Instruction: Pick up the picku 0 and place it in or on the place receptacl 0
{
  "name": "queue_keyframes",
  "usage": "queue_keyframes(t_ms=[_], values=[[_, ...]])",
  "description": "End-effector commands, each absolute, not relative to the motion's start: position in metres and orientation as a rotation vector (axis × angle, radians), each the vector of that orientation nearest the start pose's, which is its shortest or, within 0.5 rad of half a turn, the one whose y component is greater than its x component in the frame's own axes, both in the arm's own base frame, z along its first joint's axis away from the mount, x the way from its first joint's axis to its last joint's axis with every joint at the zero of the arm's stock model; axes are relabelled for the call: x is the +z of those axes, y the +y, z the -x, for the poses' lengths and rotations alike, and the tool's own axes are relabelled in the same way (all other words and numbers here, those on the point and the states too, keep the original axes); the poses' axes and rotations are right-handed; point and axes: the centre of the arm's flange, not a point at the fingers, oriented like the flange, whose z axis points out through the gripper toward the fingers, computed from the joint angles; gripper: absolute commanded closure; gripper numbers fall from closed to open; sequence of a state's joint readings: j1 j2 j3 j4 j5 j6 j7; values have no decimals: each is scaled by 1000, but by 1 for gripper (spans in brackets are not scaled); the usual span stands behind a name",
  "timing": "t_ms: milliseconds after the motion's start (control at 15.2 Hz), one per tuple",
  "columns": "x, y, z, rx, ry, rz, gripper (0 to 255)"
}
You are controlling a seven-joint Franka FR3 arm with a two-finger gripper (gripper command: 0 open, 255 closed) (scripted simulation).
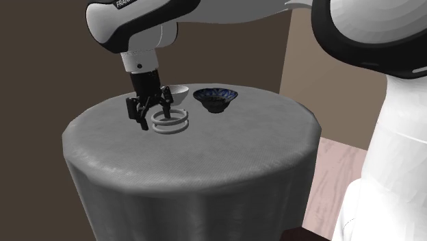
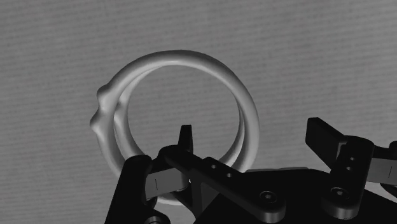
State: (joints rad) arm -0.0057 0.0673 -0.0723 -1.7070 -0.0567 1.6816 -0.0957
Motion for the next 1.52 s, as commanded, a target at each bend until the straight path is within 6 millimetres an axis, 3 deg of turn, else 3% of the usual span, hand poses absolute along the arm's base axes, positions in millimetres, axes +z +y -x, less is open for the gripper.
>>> queue_keyframes(t_ms=[0,330,396,990,1452], values=[[529,-50,-571,155,-42,3190,0],[529,-50,-571,155,-42,3190,0],[529,-50,-571,155,-42,3190,255],[529,-50,-571,155,-42,3190,255],[566,-50,-571,155,-42,3190,255]])
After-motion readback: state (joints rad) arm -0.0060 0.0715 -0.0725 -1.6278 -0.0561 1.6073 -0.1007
